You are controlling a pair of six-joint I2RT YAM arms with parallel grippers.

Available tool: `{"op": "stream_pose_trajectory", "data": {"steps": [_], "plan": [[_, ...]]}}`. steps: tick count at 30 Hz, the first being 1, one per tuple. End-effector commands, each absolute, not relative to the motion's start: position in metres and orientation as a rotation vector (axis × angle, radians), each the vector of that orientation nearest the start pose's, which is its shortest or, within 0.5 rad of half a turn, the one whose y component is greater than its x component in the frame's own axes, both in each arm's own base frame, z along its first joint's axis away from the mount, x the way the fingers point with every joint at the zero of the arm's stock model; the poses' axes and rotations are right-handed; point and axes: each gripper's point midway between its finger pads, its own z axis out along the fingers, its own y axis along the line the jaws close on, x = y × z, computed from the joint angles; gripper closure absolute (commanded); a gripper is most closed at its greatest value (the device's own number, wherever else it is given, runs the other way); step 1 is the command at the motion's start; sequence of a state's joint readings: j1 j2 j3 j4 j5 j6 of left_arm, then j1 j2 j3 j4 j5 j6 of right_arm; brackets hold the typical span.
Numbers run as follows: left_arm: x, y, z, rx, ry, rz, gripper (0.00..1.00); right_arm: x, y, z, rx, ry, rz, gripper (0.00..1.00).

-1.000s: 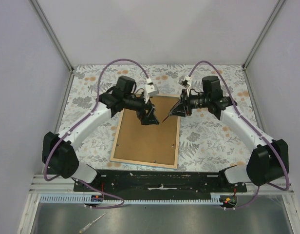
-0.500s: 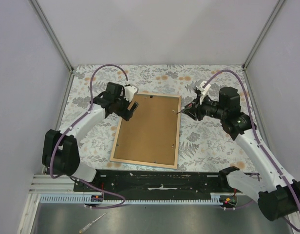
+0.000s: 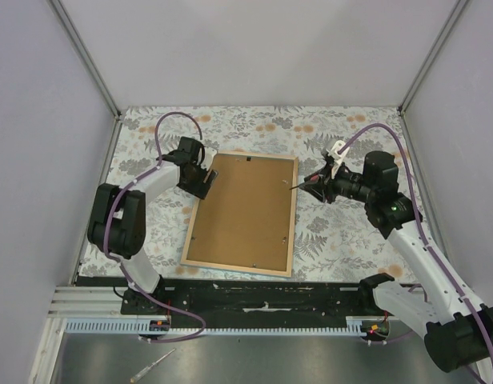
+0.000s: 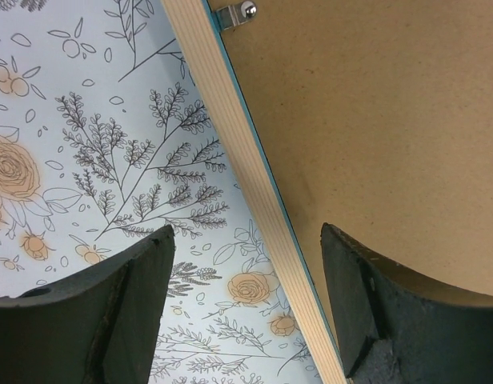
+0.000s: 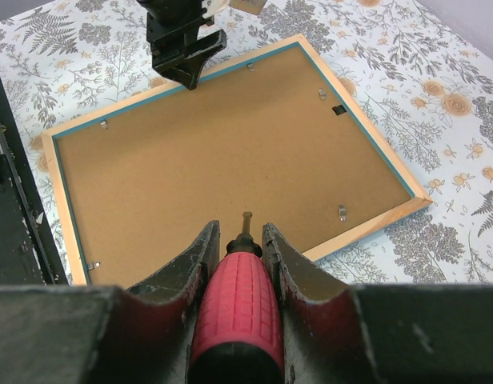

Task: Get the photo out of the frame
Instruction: Adjust the screwdriver at the center of the board, then adjust the photo frame at the center of the board.

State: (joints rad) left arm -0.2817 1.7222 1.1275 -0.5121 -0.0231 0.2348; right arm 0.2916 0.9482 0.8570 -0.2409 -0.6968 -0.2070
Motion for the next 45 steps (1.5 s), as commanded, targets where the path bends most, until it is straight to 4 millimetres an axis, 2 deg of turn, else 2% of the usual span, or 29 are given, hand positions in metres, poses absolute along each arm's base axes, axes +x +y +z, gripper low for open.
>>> {"op": "stream_pose_trajectory", "data": {"steps": [1,8,11,13,18,22,26,31,36,40,45], "plan": [[0.373,-0.095,0.050,0.581,2.606,-0.066,0.24,0.261,0.191,0.275,-0.932,1.546,0.701,1.00],[0.366,-0.099,0.030,0.503,2.693,-0.216,0.44,0.261,0.192,0.275,-0.927,1.545,0.712,1.00],[0.362,-0.101,0.024,0.462,2.723,-0.263,0.58,0.262,0.192,0.275,-0.923,1.548,0.711,1.00],[0.359,-0.102,0.021,0.438,2.739,-0.279,0.72,0.263,0.192,0.274,-0.919,1.552,0.708,1.00],[0.357,-0.107,0.016,0.398,2.771,-0.320,0.98,0.268,0.191,0.271,-0.911,1.564,0.693,1.00],[0.355,-0.116,0.013,0.355,2.806,-0.396,0.98,0.272,0.190,0.268,-0.904,1.577,0.680,1.00],[0.357,-0.136,0.016,0.249,2.830,-0.544,0.98,0.277,0.188,0.263,-0.898,1.593,0.663,1.00],[0.358,-0.147,0.019,0.125,2.832,-0.621,0.98,0.281,0.187,0.258,-0.897,1.609,0.648,1.00],[0.378,-0.147,0.028,-0.010,2.779,-0.597,0.98,0.286,0.186,0.255,-0.890,1.622,0.635,1.00],[0.391,-0.155,0.035,-0.086,2.745,-0.664,0.98,0.288,0.185,0.253,-0.886,1.629,0.628,1.00],[0.386,-0.174,0.034,-0.130,2.732,-0.764,0.98,0.290,0.184,0.254,-0.883,1.628,0.614,1.00]]}}
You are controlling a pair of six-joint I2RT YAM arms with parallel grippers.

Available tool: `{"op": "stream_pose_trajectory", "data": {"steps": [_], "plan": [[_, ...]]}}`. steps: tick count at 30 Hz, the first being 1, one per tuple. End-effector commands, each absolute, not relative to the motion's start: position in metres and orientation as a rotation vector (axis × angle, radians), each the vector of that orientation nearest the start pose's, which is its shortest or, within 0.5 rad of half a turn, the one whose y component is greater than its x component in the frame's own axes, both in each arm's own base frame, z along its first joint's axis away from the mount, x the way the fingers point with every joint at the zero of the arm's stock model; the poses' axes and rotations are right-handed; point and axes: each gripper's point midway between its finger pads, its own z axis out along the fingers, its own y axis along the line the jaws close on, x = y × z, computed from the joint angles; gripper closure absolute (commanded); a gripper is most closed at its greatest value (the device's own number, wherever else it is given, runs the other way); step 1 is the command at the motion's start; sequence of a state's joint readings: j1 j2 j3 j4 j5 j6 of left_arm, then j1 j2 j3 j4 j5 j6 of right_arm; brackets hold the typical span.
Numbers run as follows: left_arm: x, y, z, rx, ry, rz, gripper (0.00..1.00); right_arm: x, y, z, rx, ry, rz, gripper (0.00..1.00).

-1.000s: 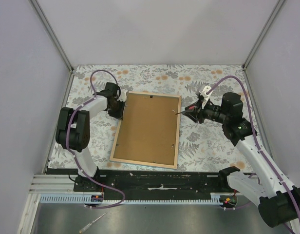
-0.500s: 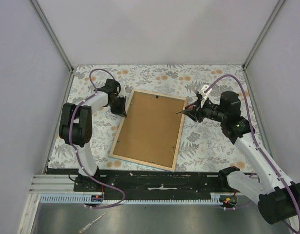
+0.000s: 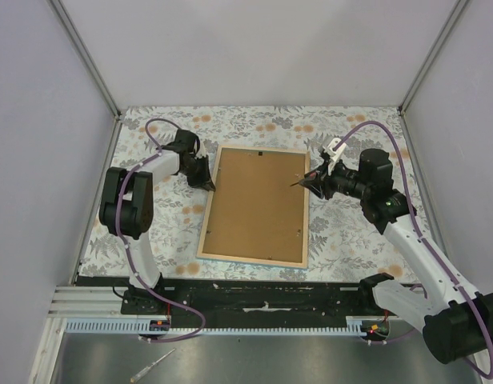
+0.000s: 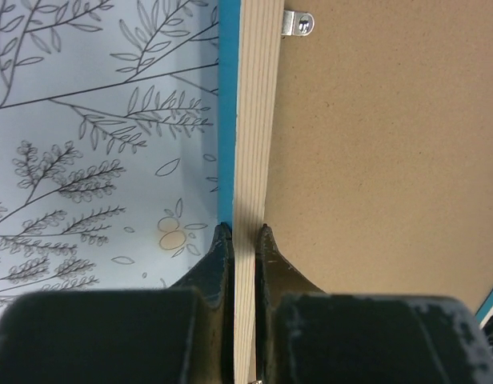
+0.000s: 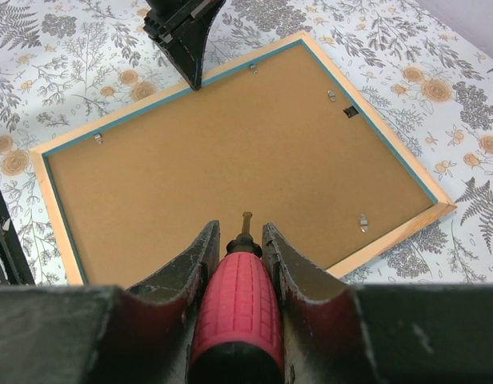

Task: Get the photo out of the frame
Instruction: Adjust the photo frame at the center of the board.

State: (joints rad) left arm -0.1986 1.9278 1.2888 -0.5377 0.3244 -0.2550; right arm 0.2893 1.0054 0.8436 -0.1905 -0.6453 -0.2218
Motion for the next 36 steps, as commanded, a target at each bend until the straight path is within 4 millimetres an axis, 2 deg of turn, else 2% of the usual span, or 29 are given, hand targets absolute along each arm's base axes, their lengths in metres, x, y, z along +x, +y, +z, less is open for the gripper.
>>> {"op": "stream_pose_trajectory", "data": {"steps": [1,5,14,17,20,24,28,31,32,33,36], "plan": [[0.382,-0.179,0.035,-0.130,2.730,-0.789,0.98,0.290,0.184,0.253,-0.884,1.627,0.615,1.00],[0.367,-0.199,0.039,-0.097,2.709,-0.845,0.96,0.292,0.184,0.251,-0.884,1.634,0.614,1.00],[0.352,-0.227,0.053,0.027,2.670,-0.892,0.62,0.296,0.184,0.250,-0.868,1.643,0.611,1.00],[0.347,-0.238,0.060,0.079,2.652,-0.906,0.54,0.298,0.185,0.247,-0.860,1.653,0.620,1.00],[0.349,-0.239,0.067,0.111,2.630,-0.888,0.51,0.305,0.186,0.244,-0.852,1.662,0.612,1.00],[0.370,-0.219,0.084,0.105,2.581,-0.829,0.45,0.318,0.189,0.246,-0.844,1.673,0.610,1.00],[0.404,-0.189,0.100,0.133,2.515,-0.739,0.43,0.336,0.198,0.265,-0.848,1.642,0.627,1.00],[0.429,-0.175,0.105,0.182,2.459,-0.624,0.43,0.358,0.208,0.287,-0.829,1.596,0.643,1.00],[0.436,-0.174,0.106,0.186,2.442,-0.610,0.43,0.367,0.212,0.289,-0.820,1.596,0.657,1.00],[0.442,-0.175,0.108,0.192,2.424,-0.613,0.43,0.375,0.217,0.303,-0.806,1.560,0.665,1.00],[0.456,-0.187,0.106,0.204,2.410,-0.674,0.43,0.400,0.232,0.309,-0.759,1.548,0.713,1.00]]}}
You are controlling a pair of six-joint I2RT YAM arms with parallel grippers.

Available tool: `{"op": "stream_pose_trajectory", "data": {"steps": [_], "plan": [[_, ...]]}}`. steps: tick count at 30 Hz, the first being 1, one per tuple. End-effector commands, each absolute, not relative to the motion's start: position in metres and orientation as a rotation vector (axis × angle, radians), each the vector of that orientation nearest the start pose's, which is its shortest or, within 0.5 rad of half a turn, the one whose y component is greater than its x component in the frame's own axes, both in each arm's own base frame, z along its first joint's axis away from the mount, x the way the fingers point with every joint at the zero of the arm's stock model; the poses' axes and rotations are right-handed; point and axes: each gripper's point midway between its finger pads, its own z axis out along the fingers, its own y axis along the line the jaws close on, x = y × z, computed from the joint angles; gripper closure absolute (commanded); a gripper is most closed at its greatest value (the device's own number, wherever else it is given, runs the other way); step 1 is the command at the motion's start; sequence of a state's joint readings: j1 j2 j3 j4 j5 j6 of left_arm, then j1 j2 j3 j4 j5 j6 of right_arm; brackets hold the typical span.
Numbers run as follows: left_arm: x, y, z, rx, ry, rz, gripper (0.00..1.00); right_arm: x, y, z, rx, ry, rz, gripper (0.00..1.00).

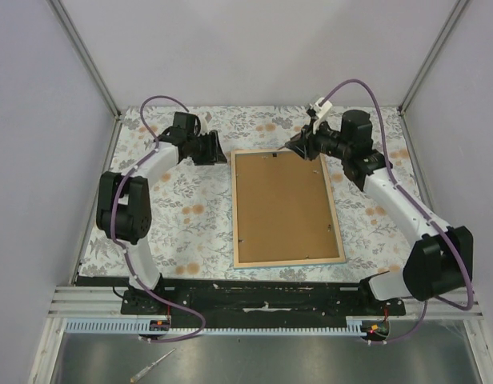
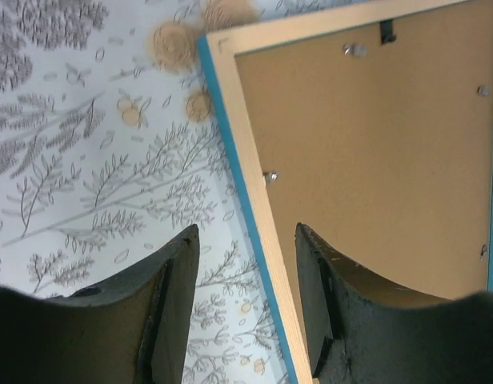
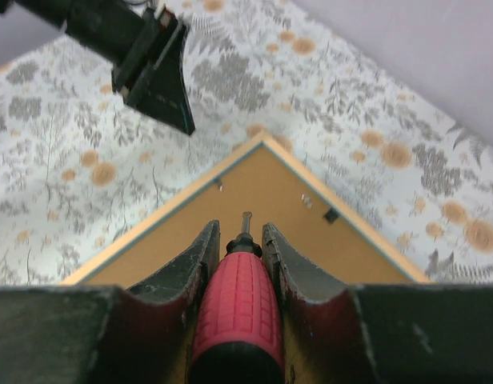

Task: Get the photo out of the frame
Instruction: Adjust the photo frame at the center of the board.

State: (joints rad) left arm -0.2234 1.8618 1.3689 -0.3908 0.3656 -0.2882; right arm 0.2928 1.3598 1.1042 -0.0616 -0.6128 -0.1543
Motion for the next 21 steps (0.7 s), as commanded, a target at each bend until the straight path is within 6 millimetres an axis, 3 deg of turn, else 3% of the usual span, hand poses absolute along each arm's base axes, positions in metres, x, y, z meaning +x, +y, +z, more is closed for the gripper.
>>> {"op": "stream_pose_trajectory", "data": {"steps": [1,5,9,12,13,21], "plan": [[0.462,-0.191,0.103,0.206,2.414,-0.692,0.42,0.407,0.237,0.308,-0.749,1.549,0.724,1.00],[0.486,-0.200,0.089,0.243,2.435,-0.715,0.43,0.427,0.264,0.283,-0.758,1.612,0.754,1.00],[0.511,-0.200,0.079,0.263,2.427,-0.661,0.43,0.433,0.289,0.259,-0.803,1.669,0.759,1.00],[0.516,-0.200,0.073,0.252,2.434,-0.658,0.43,0.441,0.301,0.247,-0.823,1.715,0.756,1.00],[0.517,-0.201,0.073,0.244,2.436,-0.659,0.43,0.441,0.302,0.235,-0.828,1.769,0.757,1.00],[0.516,-0.205,0.065,0.279,2.460,-0.673,0.43,0.458,0.312,0.218,-0.829,1.870,0.767,1.00]]}}
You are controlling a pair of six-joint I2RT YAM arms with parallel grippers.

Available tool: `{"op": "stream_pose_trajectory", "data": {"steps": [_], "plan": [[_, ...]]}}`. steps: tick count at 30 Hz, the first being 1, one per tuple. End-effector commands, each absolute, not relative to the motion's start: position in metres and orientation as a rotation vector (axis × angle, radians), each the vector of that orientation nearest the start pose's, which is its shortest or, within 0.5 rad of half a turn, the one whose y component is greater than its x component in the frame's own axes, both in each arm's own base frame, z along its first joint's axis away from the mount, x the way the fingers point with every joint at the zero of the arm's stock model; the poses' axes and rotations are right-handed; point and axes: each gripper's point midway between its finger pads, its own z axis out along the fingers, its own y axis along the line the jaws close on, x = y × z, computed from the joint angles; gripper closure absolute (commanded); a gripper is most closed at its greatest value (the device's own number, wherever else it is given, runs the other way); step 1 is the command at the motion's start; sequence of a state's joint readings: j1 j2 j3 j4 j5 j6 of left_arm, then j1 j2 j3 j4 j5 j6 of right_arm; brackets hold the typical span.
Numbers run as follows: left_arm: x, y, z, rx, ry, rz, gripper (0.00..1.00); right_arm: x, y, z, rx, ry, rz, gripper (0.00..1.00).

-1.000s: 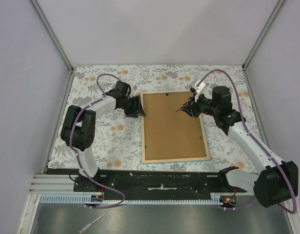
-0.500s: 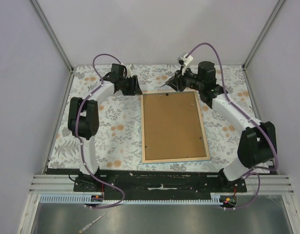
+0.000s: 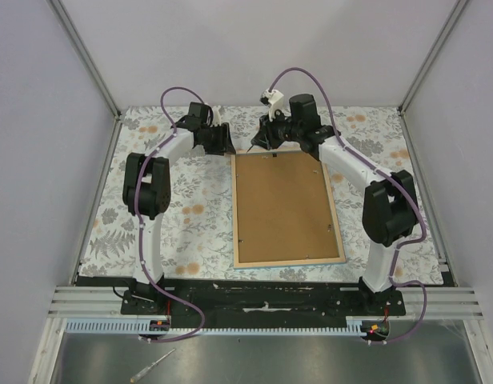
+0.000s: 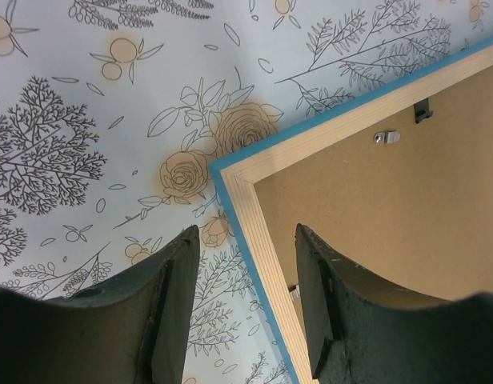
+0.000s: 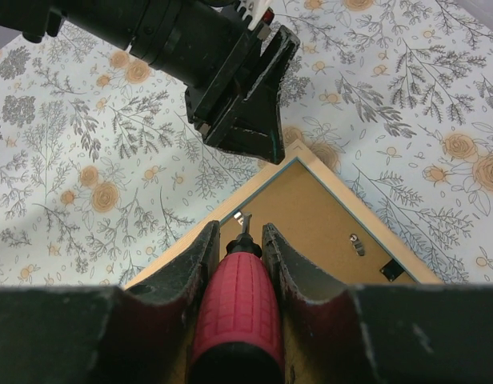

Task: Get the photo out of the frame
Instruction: Adjust the photo frame at the center of the board, then release the photo frame item from the photo frame.

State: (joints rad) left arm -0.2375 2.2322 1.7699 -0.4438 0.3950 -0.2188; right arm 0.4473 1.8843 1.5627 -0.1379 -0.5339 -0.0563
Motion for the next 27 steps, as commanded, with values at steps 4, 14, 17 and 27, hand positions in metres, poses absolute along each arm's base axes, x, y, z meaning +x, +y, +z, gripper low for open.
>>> {"op": "stream_pose_trajectory", "data": {"steps": [4,14,17,27], "plan": [[0.513,-0.207,0.057,0.348,2.461,-0.673,0.43,0.455,0.318,0.200,-0.830,1.914,0.818,1.00],[0.504,-0.207,0.033,0.341,2.515,-0.622,0.44,0.459,0.332,0.182,-0.825,1.985,0.867,1.00],[0.500,-0.214,0.031,0.335,2.526,-0.623,0.45,0.462,0.336,0.171,-0.822,2.022,0.871,1.00],[0.490,-0.214,0.022,0.276,2.564,-0.626,0.48,0.464,0.343,0.153,-0.788,2.105,0.906,1.00]]}}
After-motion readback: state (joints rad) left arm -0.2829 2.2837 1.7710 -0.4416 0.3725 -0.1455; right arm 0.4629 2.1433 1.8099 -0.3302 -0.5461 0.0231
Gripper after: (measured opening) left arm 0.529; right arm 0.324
